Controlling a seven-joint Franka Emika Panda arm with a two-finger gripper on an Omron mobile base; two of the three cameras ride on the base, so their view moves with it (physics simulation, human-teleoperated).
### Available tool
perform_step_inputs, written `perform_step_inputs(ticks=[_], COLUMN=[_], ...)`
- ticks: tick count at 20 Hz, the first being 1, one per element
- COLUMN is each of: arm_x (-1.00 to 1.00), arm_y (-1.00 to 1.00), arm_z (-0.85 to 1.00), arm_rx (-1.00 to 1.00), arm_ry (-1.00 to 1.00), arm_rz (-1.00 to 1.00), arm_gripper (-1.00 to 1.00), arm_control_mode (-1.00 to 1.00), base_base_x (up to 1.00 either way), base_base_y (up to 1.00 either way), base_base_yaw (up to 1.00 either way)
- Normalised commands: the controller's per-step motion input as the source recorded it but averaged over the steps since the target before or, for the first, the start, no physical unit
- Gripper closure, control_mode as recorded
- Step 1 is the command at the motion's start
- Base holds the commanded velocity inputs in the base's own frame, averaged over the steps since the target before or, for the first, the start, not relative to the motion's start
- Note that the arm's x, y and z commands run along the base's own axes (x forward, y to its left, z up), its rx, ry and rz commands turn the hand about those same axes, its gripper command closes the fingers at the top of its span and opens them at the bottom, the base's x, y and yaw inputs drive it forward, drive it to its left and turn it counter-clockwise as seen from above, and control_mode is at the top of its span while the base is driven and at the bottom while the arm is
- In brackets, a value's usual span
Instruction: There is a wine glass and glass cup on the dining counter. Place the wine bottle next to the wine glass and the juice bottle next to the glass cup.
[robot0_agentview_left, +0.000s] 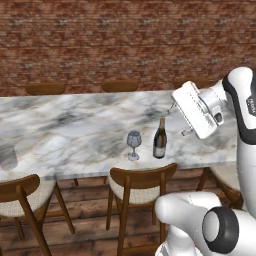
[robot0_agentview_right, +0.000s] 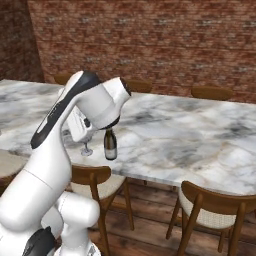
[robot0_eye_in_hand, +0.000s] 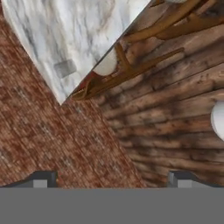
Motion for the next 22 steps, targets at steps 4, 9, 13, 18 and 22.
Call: perform_step_inputs(ticks=[4, 9, 13, 18, 22], arm_x=[0.00, 0.00, 0.00, 0.00, 0.00], arm_y=[0.00, 0.00, 0.00, 0.00, 0.00], arm_z=[0.00, 0.00, 0.00, 0.00, 0.00], arm_rx=[0.00, 0.00, 0.00, 0.00, 0.00], arm_ry=[0.00, 0.00, 0.00, 0.00, 0.00], arm_rz=[0.00, 0.00, 0.00, 0.00, 0.00], arm_gripper=[-1.00, -1.00, -1.00, -1.00, -1.00], arm_control_mode=[1.00, 1.00, 1.00, 1.00, 1.00], base_base_x=[-0.83, -0.79, -0.39, -0.11, 0.00], base_base_y=[0.95, 1.00, 1.00, 1.00, 1.00], base_base_yaw=[0.13, 0.19, 0.17, 0.15, 0.12])
